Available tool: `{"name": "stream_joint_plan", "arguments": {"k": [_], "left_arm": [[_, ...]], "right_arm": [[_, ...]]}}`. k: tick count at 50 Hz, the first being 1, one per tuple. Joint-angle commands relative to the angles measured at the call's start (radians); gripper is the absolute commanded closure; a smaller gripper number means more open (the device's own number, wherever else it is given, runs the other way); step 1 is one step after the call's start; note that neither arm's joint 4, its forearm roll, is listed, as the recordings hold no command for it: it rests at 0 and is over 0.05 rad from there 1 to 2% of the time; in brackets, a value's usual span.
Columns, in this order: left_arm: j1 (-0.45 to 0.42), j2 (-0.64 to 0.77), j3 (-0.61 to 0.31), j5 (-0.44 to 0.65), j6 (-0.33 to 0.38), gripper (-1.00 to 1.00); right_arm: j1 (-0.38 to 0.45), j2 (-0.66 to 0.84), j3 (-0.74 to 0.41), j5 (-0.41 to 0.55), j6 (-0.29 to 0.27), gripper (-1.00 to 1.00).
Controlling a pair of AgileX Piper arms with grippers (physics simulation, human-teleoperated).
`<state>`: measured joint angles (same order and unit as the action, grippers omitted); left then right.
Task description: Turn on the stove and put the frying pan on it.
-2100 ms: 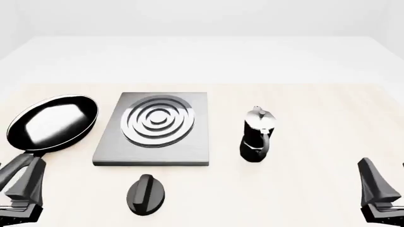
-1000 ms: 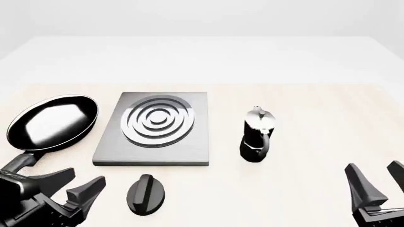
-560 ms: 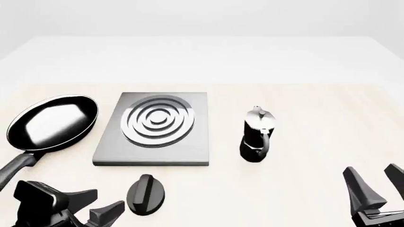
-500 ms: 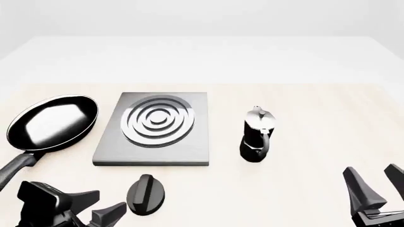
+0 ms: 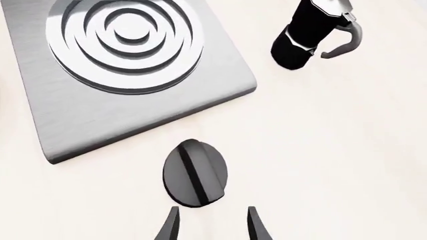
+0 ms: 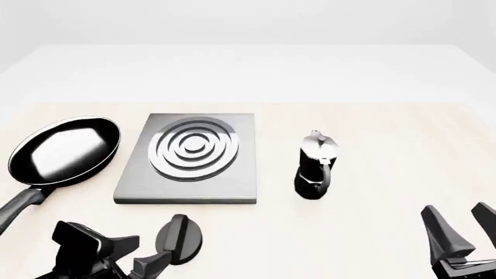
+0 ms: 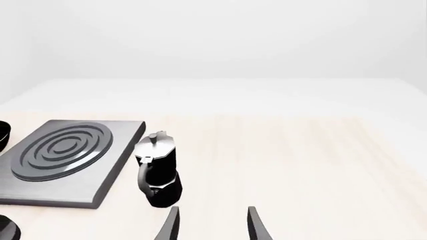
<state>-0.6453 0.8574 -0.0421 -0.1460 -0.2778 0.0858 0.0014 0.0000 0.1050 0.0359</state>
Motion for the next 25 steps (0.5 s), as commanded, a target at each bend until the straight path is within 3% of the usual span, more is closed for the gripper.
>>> {"name": "stream_joint_plan", "arguments": {"k": [1, 25], "left_arm": [[-0.010, 0.166, 0.010, -0.160, 0.002, -1.00], [-0.018, 0.404, -0.008, -0.366, 0.014, -1.00]], "right_arm": [[-0.004, 0.000, 0.000, -0.001, 0.003, -1.00], [-0.011, 0.002, 0.000, -0.002, 0.004, -1.00]]}}
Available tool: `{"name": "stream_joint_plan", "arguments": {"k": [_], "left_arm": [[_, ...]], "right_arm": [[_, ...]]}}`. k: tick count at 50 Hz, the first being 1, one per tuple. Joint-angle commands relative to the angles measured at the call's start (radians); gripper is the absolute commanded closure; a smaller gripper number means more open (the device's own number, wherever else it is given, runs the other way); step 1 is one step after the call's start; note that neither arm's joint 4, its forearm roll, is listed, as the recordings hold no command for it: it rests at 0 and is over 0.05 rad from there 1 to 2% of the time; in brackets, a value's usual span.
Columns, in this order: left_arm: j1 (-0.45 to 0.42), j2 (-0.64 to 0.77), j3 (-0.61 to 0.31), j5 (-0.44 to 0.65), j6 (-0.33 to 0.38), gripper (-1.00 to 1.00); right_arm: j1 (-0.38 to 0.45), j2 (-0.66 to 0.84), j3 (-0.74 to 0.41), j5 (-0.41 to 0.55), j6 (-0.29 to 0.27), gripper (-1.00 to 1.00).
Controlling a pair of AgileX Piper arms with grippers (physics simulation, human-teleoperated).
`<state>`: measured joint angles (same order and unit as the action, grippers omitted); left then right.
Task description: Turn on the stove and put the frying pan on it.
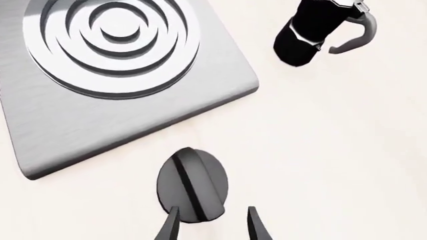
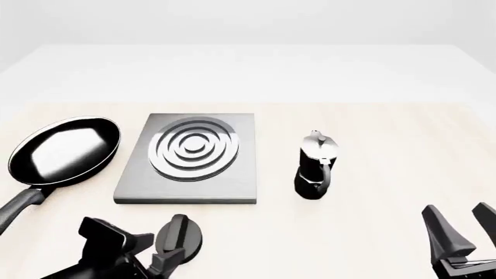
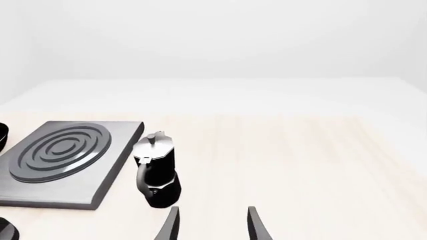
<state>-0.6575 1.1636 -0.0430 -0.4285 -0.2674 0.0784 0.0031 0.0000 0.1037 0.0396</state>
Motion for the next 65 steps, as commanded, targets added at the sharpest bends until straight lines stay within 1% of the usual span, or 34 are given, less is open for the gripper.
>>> {"name": "stream_joint_plan", "arguments": {"k": [1, 4, 8, 12, 17, 24, 32, 33, 34, 36, 37, 39, 44, 45, 50, 54, 55, 57, 61, 64, 65], "left_arm": [[-0.018, 0.177, 0.003, -0.169, 0.003, -1.00], [-0.025, 0.204, 0.004, -0.196, 0.002, -1.00], [-0.031, 0.207, -0.001, -0.194, 0.002, -1.00], [-0.033, 0.258, 0.000, -0.243, 0.000, -1.00], [-0.034, 0.275, -0.006, -0.251, 0.005, -1.00], [-0.039, 0.331, -0.009, -0.298, 0.005, -1.00], [-0.069, 0.316, -0.020, -0.279, -0.008, -1.00], [-0.084, 0.317, -0.023, -0.278, -0.015, -1.00], [-0.169, 0.273, -0.052, -0.213, -0.041, -1.00], [-0.191, 0.280, -0.059, -0.218, -0.049, -1.00], [-0.221, 0.266, -0.072, -0.197, -0.049, -1.00], [-0.227, 0.249, -0.078, -0.177, -0.053, -1.00], [-0.277, 0.205, -0.107, -0.119, -0.058, -1.00], [-0.295, 0.182, -0.115, -0.097, -0.070, -1.00], [-0.330, 0.119, -0.144, -0.026, -0.070, -1.00], [-0.352, 0.083, -0.161, 0.009, -0.071, -1.00], [-0.366, -0.015, -0.196, 0.109, -0.065, -1.00], [-0.375, -0.066, -0.211, 0.161, -0.063, -1.00], [-0.372, -0.158, -0.243, 0.255, -0.036, -1.00], [-0.363, -0.249, -0.281, 0.352, -0.019, -1.00], [-0.363, -0.250, -0.281, 0.353, -0.019, -1.00]], "right_arm": [[-0.005, 0.000, 0.000, 0.000, 0.003, -1.00], [-0.005, 0.000, 0.000, 0.001, 0.003, -1.00], [-0.007, -0.001, 0.000, 0.002, 0.003, -1.00], [-0.010, -0.001, 0.000, 0.003, 0.003, -1.00], [-0.013, -0.001, 0.000, 0.004, 0.004, -1.00], [-0.015, -0.002, 0.000, 0.007, 0.003, -1.00], [-0.018, -0.002, 0.000, 0.008, 0.006, -1.00], [-0.019, -0.002, 0.000, 0.007, 0.007, -1.00], [-0.024, -0.002, 0.000, 0.007, 0.007, -1.00], [-0.026, -0.002, 0.000, 0.008, 0.007, -1.00], [-0.027, -0.002, 0.000, 0.008, 0.009, -1.00], [-0.028, -0.002, 0.000, 0.008, 0.008, -1.00], [-0.029, -0.002, 0.000, 0.006, 0.011, -1.00], [-0.030, -0.002, 0.000, 0.005, 0.013, -1.00], [-0.031, -0.002, 0.000, 0.004, 0.015, -1.00], [-0.031, -0.002, 0.000, 0.004, 0.017, -1.00], [-0.031, -0.003, 0.000, 0.001, 0.020, -1.00], [-0.032, -0.003, 0.000, 0.001, 0.020, -1.00], [-0.032, -0.003, 0.000, -0.005, 0.021, -1.00], [-0.029, -0.003, 0.000, -0.010, 0.022, -1.00], [-0.029, -0.003, 0.000, -0.010, 0.022, -1.00]]}}
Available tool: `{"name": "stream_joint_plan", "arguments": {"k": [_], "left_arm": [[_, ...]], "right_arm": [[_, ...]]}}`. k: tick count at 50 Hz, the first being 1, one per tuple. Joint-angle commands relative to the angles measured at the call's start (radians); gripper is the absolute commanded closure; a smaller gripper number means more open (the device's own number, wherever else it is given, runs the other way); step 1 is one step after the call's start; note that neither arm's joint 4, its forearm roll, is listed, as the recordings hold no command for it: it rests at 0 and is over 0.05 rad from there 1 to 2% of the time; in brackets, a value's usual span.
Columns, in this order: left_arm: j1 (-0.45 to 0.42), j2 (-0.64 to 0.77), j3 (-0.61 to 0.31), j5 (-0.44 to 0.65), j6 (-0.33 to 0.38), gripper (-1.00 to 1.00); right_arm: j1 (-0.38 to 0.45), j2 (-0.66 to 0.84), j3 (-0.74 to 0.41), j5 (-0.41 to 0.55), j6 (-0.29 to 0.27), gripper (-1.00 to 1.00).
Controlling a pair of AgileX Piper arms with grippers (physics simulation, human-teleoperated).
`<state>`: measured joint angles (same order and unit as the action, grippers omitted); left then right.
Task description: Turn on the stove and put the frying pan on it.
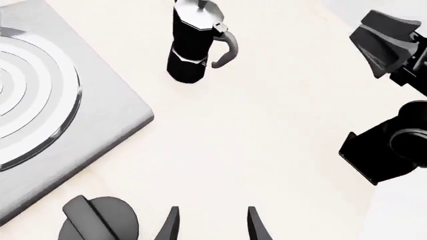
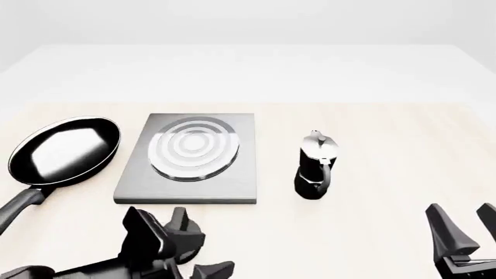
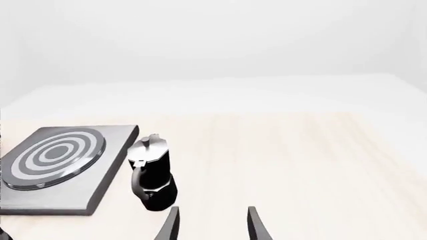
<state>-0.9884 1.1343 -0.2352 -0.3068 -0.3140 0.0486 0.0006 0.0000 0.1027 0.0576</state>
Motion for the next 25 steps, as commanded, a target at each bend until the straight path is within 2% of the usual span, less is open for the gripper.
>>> {"name": "stream_joint_plan", "arguments": {"k": [1, 2, 9, 25], "left_arm": [[-0.017, -0.278, -0.118, 0.297, 0.054, -1.00], [-0.010, -0.338, -0.155, 0.374, 0.067, -1.00], [0.047, -0.465, -0.216, 0.532, 0.125, -1.00], [0.188, -0.646, -0.273, 0.759, 0.189, -1.00]], "right_arm": [[0.001, 0.000, 0.000, -0.011, 0.005, -1.00], [0.002, 0.000, 0.000, -0.013, 0.005, -1.00], [0.011, 0.000, 0.000, -0.020, 0.005, -1.00], [0.026, 0.000, 0.000, -0.031, 0.007, -1.00]]}}
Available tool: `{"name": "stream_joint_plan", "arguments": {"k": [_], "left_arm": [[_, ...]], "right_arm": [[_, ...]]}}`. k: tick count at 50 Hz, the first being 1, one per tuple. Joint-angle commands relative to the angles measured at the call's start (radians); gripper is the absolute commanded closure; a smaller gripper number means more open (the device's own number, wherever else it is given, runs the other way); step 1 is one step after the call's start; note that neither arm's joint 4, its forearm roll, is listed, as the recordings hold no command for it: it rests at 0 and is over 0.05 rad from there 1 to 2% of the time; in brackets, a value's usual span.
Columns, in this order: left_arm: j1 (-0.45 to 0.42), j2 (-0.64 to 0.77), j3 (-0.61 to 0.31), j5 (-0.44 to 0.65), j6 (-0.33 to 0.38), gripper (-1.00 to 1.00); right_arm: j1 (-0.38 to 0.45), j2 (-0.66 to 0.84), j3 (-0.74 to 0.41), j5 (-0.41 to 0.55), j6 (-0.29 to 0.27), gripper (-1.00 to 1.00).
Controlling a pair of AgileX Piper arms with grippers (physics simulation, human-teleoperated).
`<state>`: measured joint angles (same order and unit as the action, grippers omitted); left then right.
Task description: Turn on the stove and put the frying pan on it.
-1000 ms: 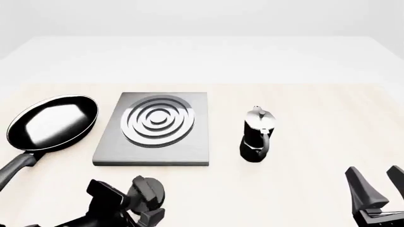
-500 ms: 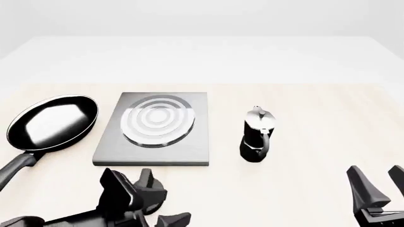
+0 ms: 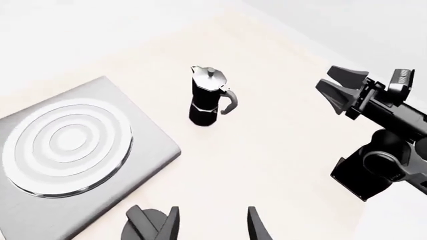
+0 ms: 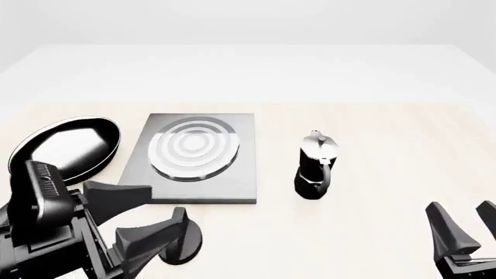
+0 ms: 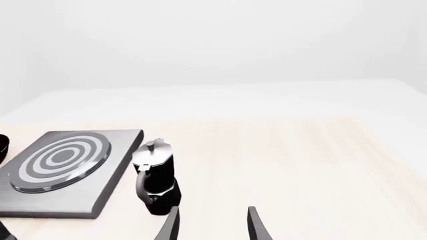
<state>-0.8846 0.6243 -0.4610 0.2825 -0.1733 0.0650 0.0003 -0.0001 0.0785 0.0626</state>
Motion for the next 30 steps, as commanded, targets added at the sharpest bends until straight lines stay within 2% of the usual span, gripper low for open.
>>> {"name": "stream_joint_plan", "arguments": {"k": [1, 16, 17, 19, 21, 24, 25, 27, 28, 29, 30], "left_arm": [[0.103, -0.146, -0.049, 0.183, 0.052, -1.00], [0.281, -0.242, -0.084, 0.337, 0.104, -1.00], [0.326, -0.254, -0.092, 0.359, 0.113, -1.00], [0.339, -0.260, -0.096, 0.368, 0.118, -1.00], [0.407, -0.270, -0.108, 0.393, 0.128, -1.00], [0.440, -0.272, -0.108, 0.399, 0.136, -1.00], [0.479, -0.272, -0.108, 0.408, 0.149, -1.00], [0.479, -0.272, -0.108, 0.408, 0.149, -1.00], [0.538, -0.268, -0.103, 0.412, 0.169, -1.00], [0.538, -0.268, -0.103, 0.412, 0.169, -1.00], [0.579, -0.265, -0.102, 0.405, 0.168, -1.00]], "right_arm": [[0.010, 0.000, 0.000, -0.007, 0.001, -1.00], [0.018, 0.000, 0.000, -0.005, 0.005, -1.00], [0.018, 0.000, 0.000, -0.005, 0.005, -1.00], [0.017, 0.000, 0.000, -0.004, 0.006, -1.00], [0.020, 0.000, 0.000, -0.003, 0.005, -1.00], [0.022, 0.000, 0.000, -0.003, 0.005, -1.00], [0.027, 0.000, 0.000, -0.003, 0.005, -1.00], [0.027, 0.000, 0.000, -0.003, 0.005, -1.00], [0.030, 0.000, 0.000, -0.004, 0.004, -1.00], [0.030, 0.000, 0.000, -0.004, 0.004, -1.00], [0.031, 0.000, 0.000, -0.004, 0.005, -1.00]]}}
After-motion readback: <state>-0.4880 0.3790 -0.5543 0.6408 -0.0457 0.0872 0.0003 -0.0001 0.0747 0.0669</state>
